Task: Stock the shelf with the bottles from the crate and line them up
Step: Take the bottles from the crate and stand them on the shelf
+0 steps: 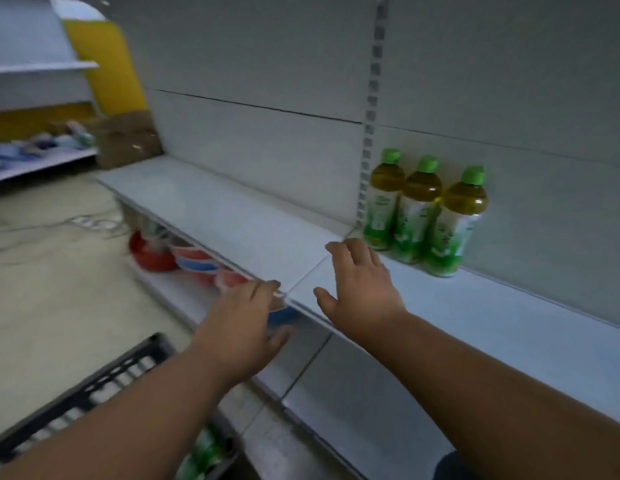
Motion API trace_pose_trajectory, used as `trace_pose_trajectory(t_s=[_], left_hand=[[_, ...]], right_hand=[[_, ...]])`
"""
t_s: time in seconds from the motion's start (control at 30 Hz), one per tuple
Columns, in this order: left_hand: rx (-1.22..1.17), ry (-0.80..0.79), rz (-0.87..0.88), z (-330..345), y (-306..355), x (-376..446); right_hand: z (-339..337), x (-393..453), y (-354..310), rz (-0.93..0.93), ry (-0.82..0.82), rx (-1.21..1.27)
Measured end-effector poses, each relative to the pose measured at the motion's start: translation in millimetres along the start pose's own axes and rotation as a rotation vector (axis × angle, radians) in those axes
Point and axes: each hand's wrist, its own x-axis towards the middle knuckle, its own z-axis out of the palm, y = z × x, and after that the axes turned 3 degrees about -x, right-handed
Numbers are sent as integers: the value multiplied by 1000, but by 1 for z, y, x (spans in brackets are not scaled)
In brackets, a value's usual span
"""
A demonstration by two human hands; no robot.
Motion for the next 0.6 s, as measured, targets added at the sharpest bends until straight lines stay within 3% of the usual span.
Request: trace_pose_trajectory(t_s=[0.27,0.43,0.6], left_hand=[[160,89,-420,-88,-89,-209],[206,96,-639,-99,-113,-288],[182,116,-841,-73,-148,-341]], right_hand=[[22,-25,-208,-476,-113,31],[49,-50,-292,-646,-142,73],[108,-74,-348,-805,-284,59]])
